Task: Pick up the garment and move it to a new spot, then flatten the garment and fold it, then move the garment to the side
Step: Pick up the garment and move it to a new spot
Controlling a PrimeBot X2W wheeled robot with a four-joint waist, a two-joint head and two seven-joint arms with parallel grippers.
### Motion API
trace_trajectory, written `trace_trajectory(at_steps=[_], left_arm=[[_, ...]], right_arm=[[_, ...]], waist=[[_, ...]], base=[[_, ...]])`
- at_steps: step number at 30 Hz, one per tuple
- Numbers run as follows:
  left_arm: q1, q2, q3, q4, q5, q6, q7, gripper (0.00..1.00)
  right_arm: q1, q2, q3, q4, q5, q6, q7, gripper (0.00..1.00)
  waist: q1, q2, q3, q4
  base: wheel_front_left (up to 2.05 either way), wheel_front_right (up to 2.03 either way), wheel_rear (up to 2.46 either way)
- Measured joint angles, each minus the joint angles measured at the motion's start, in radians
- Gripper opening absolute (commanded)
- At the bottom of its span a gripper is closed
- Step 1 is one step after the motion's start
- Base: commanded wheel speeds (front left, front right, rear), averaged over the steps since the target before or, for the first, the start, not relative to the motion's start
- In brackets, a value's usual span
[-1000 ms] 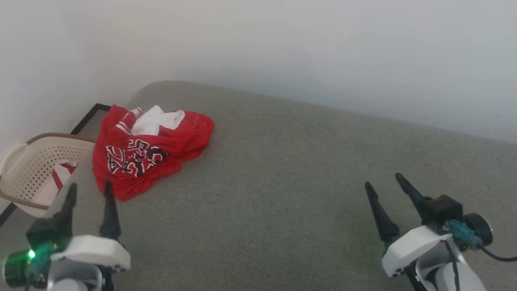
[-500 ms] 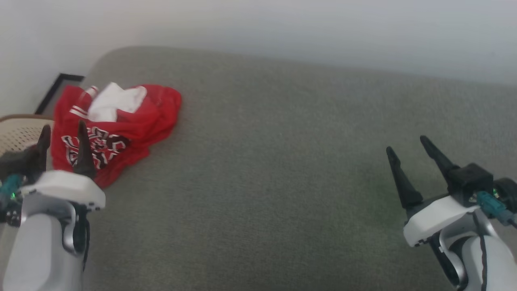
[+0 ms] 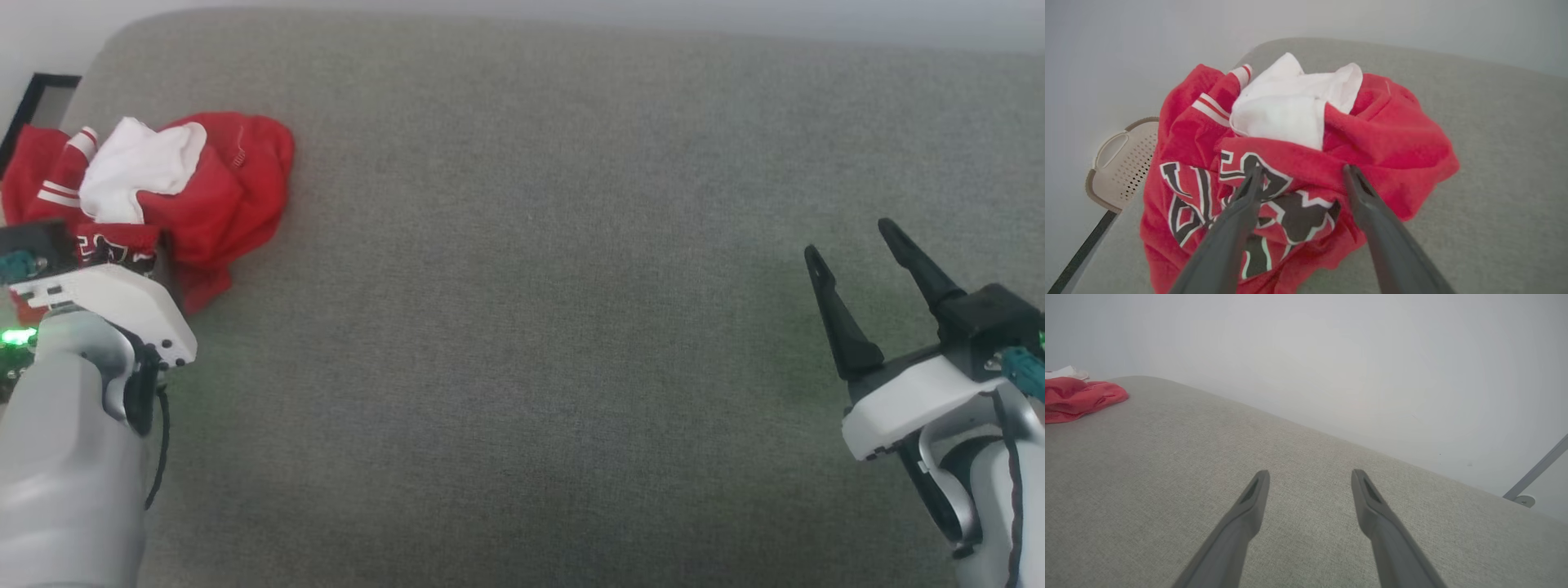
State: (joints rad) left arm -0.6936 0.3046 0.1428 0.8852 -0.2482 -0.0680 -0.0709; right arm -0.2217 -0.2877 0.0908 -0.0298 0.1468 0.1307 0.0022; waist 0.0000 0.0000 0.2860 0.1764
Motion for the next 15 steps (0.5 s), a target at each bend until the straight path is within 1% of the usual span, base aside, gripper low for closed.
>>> trace_trajectory(at_steps=[3,7,8,11,14,15], left_arm=[[-0.052,0.013,-0.006,0.100,-0.008,-0.008,0.064,1.00],[-0.121,0.043,-0.014,0.210,-0.017,-0.024,0.136,1.00],[-0.159,0.044,-0.013,0.257,-0.032,-0.025,0.174,1.00],[-0.197,0.047,-0.014,0.320,-0.042,-0.025,0.234,1.00],[-0.224,0.048,-0.013,0.351,-0.055,-0.026,0.281,1.00],[-0.230,0.048,-0.016,0.356,-0.055,-0.026,0.293,0.51]], right_arm=[[-0.010,-0.006,0.005,-0.020,0.002,0.000,0.017,1.00],[-0.020,-0.022,0.008,-0.045,0.002,0.000,0.037,1.00],[-0.030,-0.030,0.009,-0.060,0.003,0.000,0.046,1.00],[-0.033,-0.038,0.011,-0.072,0.004,0.000,0.060,1.00],[-0.039,-0.046,0.013,-0.083,0.005,0.000,0.069,1.00],[-0.041,-0.048,0.013,-0.087,0.005,0.000,0.070,1.00]], waist=[[0.0000,0.0000,0.021,-0.003],[0.0000,0.0000,0.048,-0.007],[0.0000,0.0000,0.062,-0.010],[0.0000,0.0000,0.079,-0.013],[0.0000,0.0000,0.090,-0.016],[0.0000,0.0000,0.092,-0.017]], base=[[0.00,0.00,0.00],[0.00,0.00,0.00],[0.00,0.00,0.00],[0.00,0.00,0.00],[0.00,0.00,0.00],[0.00,0.00,0.00]])
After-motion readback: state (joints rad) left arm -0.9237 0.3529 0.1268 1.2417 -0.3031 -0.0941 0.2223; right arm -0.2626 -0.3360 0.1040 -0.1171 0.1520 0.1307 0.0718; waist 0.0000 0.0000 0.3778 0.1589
